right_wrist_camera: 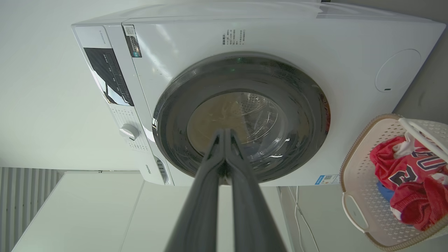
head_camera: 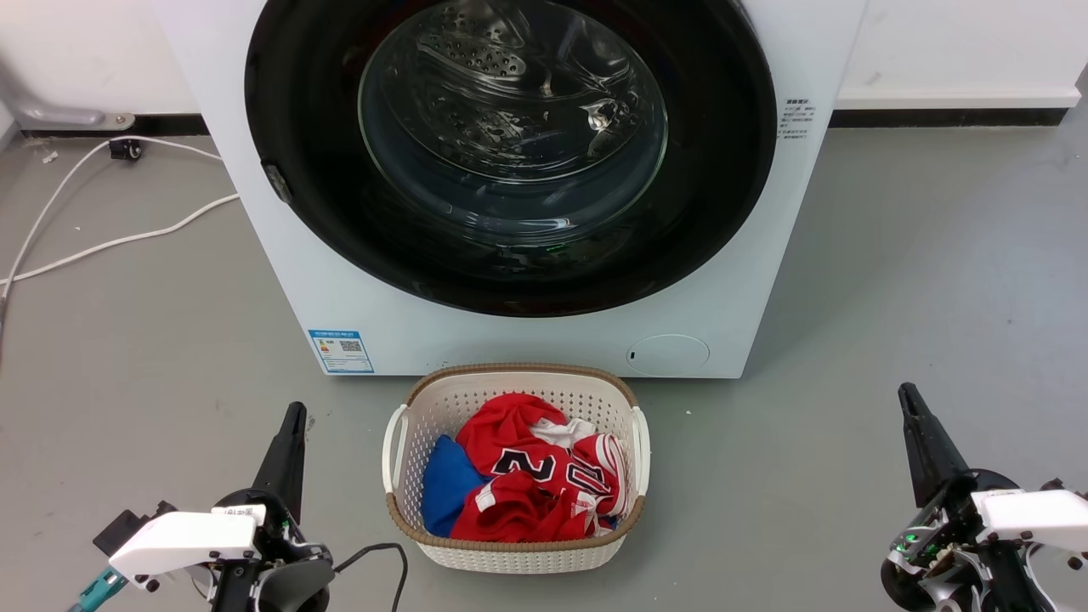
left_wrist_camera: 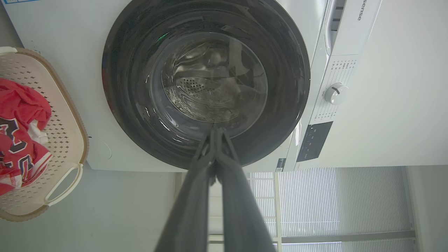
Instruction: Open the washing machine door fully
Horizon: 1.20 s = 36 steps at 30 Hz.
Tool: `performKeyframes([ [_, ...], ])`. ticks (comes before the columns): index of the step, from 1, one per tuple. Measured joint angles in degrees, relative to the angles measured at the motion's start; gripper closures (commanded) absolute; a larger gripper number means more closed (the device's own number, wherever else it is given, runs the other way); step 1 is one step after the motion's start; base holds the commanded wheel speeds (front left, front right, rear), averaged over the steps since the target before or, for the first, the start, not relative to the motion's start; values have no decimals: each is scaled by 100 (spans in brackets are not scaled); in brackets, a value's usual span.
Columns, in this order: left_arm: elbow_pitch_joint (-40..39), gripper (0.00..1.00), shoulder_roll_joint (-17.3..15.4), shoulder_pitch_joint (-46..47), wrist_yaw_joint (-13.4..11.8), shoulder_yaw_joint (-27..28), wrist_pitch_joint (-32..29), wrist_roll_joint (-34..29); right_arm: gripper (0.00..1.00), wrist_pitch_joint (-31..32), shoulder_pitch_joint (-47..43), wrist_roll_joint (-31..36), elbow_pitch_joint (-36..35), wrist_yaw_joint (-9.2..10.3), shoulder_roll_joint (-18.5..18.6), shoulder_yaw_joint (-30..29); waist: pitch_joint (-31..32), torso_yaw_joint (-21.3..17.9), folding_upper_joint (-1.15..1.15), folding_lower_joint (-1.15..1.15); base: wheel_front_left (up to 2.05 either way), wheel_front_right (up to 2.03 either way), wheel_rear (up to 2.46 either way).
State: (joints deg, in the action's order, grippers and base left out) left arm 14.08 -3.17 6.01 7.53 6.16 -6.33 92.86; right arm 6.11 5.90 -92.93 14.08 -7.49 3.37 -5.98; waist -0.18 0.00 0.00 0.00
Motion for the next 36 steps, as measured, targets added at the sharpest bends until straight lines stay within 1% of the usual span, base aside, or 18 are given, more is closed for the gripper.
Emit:
performKeyframes([
  [25,1,100,8,1,0,9,-7,-18,100,21,1,13,0,0,-10,-16,0,0,0,0,0,0,0],
  [26,1,0,8,1,0,10,-7,-18,0,21,1,14,0,0,-10,-16,0,0,0,0,0,0,0],
  [33,160,0,34,-212,-5,-30,74,-36,0,-62,-220,29,166,9,-35,-2,-1,1,0,0,0,0,0],
  [36,110,0,35,-212,-5,-12,162,-223,0,-151,-246,192,152,9,-36,-18,-2,2,0,0,0,0,0],
])
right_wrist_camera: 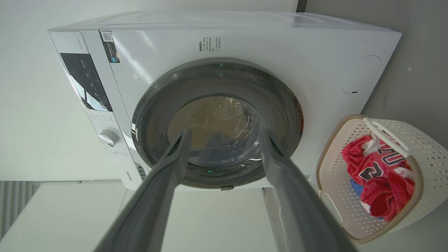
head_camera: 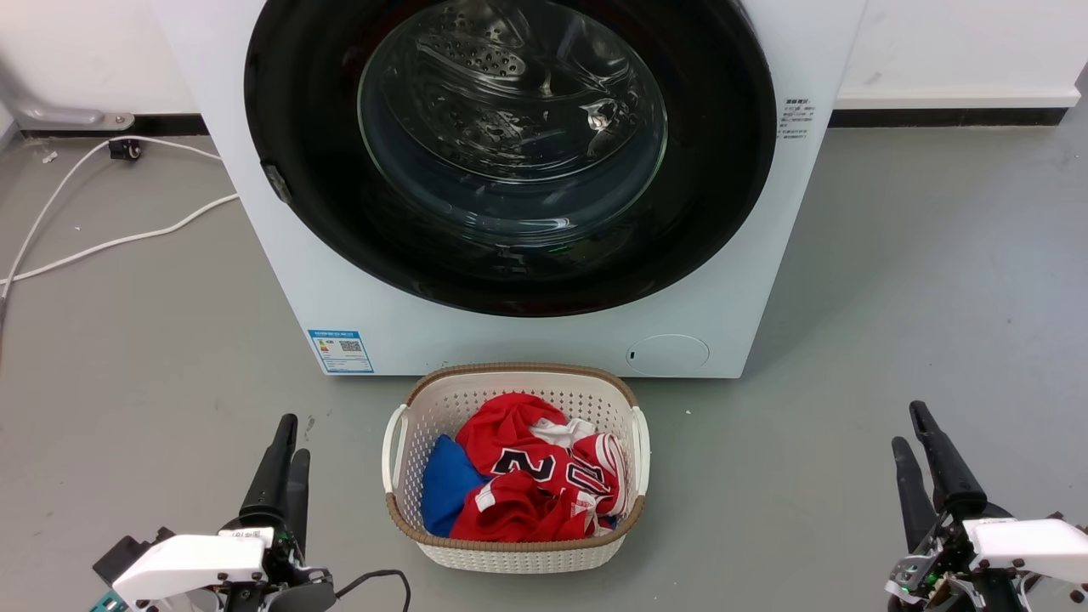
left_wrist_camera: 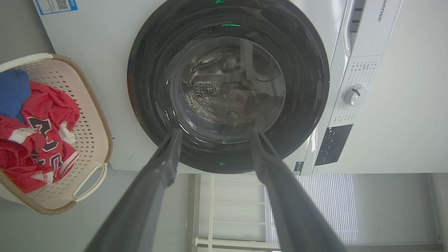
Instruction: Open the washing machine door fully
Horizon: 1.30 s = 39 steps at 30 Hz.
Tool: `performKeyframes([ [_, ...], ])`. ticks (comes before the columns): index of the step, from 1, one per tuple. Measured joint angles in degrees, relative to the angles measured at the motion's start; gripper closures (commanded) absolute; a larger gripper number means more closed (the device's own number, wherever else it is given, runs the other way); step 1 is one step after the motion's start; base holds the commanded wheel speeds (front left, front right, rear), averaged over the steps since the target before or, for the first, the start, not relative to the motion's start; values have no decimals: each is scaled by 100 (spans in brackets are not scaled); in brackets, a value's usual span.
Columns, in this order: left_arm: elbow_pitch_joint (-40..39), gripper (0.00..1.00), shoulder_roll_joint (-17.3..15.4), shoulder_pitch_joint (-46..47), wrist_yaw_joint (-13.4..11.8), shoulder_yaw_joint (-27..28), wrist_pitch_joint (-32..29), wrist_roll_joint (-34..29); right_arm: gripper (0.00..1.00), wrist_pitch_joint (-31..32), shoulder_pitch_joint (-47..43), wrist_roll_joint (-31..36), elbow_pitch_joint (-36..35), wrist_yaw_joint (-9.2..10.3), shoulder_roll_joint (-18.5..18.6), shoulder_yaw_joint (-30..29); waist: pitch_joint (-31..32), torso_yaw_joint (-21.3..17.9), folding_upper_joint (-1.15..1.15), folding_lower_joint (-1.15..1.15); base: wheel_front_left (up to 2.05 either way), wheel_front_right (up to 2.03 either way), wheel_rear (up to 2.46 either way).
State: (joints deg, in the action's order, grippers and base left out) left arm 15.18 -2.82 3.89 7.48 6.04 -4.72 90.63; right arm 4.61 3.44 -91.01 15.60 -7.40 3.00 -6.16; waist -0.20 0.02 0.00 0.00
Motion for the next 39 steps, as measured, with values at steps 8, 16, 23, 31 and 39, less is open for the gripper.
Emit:
performKeyframes([
  [8,-272,0,-1,-10,-151,1,212,-910,0,-210,-37,978,-244,0,-1,-78,-8,9,0,0,0,0,0],
  [16,-509,0,1,-104,-400,-255,404,-2130,0,-401,-144,2341,-689,0,-2,37,-23,15,0,0,0,0,0],
  [23,-641,0,-7,-135,-603,-482,564,-3050,0,-561,-279,3434,-1000,0,-3,156,-34,18,0,0,0,0,0],
  [31,-725,0,-116,-182,-910,-759,736,-3917,0,-721,-373,4423,-1166,0,-3,214,-40,23,0,0,0,0,0],
  [39,-801,0,-249,-227,-1184,-1050,892,-4541,0,-880,-488,5153,-1216,0,-3,218,-31,39,0,0,0,0,0],
])
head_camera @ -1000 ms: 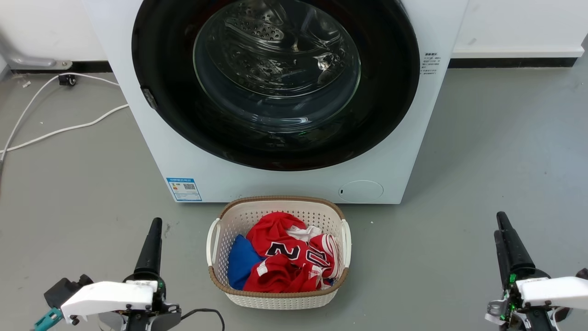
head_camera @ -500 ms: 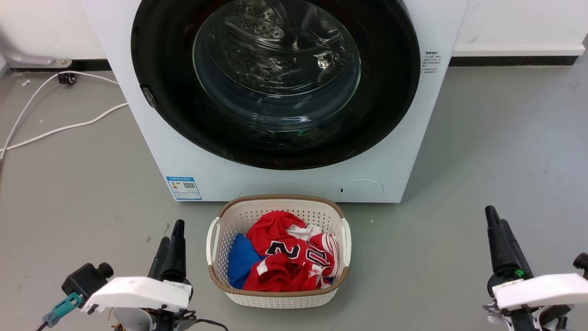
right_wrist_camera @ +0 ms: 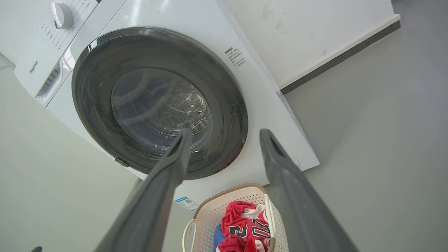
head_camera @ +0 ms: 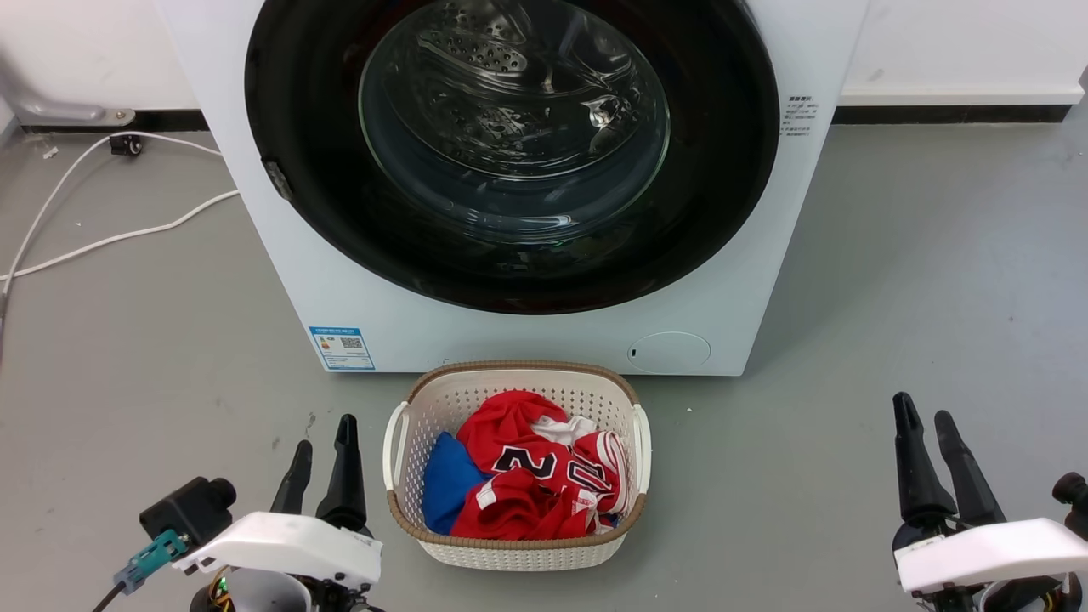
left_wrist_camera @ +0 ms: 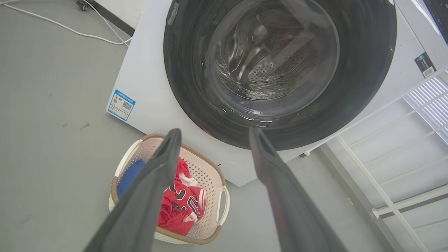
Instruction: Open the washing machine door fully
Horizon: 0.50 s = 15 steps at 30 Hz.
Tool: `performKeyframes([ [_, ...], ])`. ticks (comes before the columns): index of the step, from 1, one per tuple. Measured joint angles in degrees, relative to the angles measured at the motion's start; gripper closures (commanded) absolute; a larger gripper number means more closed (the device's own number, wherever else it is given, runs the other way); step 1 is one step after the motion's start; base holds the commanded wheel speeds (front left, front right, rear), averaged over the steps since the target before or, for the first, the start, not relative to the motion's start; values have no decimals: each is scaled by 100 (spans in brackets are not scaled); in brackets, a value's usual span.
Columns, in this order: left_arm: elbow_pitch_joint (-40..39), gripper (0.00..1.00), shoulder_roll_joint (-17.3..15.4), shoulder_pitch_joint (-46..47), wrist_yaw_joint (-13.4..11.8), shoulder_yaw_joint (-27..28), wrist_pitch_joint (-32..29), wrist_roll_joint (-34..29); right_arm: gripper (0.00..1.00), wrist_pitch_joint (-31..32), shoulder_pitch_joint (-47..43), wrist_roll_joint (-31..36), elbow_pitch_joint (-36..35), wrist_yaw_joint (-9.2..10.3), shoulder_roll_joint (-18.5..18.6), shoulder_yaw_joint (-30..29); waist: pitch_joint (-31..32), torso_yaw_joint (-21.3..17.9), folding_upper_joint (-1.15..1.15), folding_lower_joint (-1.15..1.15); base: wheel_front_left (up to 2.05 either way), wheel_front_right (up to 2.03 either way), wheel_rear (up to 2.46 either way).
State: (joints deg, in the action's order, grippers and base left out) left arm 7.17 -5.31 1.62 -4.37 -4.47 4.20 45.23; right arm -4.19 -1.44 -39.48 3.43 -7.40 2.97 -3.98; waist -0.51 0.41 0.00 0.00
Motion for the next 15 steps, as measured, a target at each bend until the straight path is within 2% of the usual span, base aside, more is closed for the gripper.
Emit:
performKeyframes([
  [15,-181,0,-170,-57,-347,-374,258,-988,0,-260,-155,1012,-235,0,0,10,14,21,0,0,0,0,0],
])
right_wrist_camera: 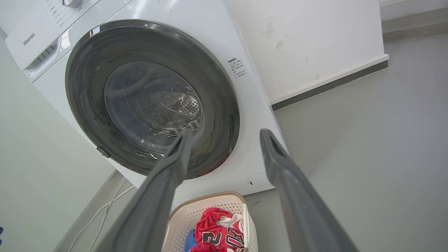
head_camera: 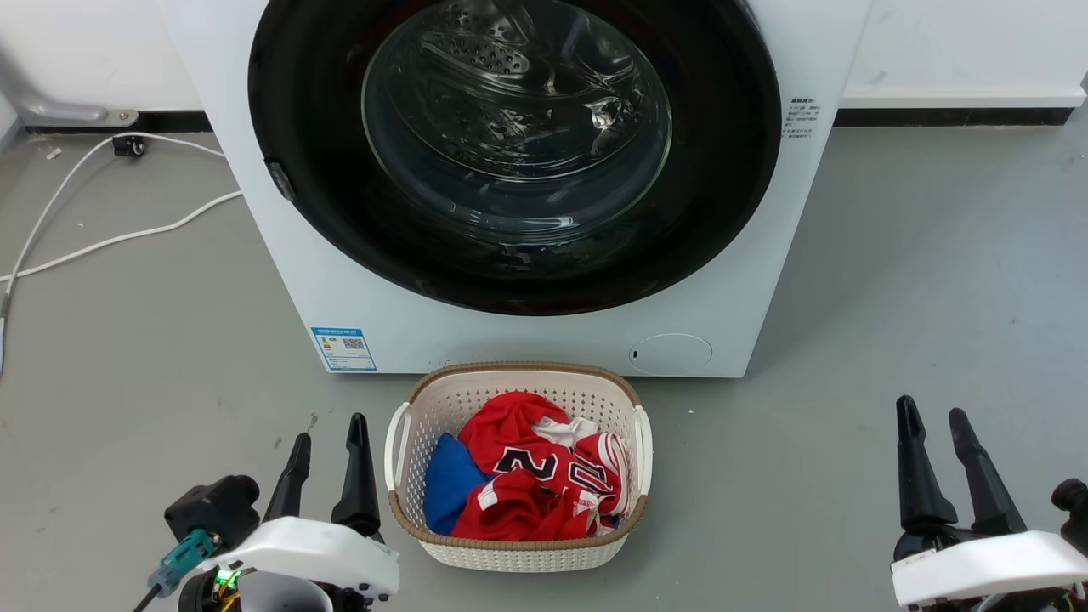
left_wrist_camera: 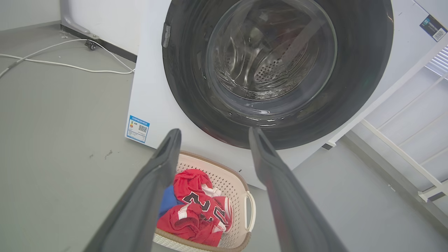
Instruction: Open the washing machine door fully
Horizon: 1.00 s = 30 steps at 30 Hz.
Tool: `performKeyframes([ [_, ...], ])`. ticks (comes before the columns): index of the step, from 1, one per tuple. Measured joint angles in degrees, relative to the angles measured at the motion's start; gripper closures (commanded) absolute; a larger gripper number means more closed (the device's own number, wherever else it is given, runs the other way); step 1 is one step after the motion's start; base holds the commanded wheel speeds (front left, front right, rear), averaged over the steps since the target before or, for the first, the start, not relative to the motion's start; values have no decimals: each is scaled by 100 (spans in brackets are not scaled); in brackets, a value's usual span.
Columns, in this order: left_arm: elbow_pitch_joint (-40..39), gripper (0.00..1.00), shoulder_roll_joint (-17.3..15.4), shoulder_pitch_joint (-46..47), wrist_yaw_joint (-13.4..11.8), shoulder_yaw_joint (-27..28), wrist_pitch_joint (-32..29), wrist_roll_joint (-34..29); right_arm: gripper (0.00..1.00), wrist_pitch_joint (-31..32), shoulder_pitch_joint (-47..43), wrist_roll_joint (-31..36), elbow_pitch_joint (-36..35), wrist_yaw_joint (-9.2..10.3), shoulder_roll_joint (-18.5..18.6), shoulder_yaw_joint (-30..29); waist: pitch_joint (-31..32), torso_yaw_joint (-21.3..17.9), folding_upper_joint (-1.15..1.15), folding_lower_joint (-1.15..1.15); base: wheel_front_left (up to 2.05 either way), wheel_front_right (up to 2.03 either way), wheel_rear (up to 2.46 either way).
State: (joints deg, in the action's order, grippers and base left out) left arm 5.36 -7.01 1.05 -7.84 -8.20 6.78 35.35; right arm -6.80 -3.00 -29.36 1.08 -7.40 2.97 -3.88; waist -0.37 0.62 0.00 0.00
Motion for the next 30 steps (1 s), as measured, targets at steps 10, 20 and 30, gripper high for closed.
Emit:
performKeyframes([
  [10,-143,0,-25,-75,-82,-112,149,-573,0,-154,-116,450,-200,0,0,-24,14,15,0,0,0,0,0],
  [20,-223,0,-14,-197,-124,-163,301,-1129,0,-296,-202,910,-370,-1,-1,-11,32,32,0,0,0,0,0],
  [30,-264,0,80,-315,-37,-81,450,-1711,0,-447,-325,1382,-480,-1,-1,-3,46,45,0,0,0,0,0],
])
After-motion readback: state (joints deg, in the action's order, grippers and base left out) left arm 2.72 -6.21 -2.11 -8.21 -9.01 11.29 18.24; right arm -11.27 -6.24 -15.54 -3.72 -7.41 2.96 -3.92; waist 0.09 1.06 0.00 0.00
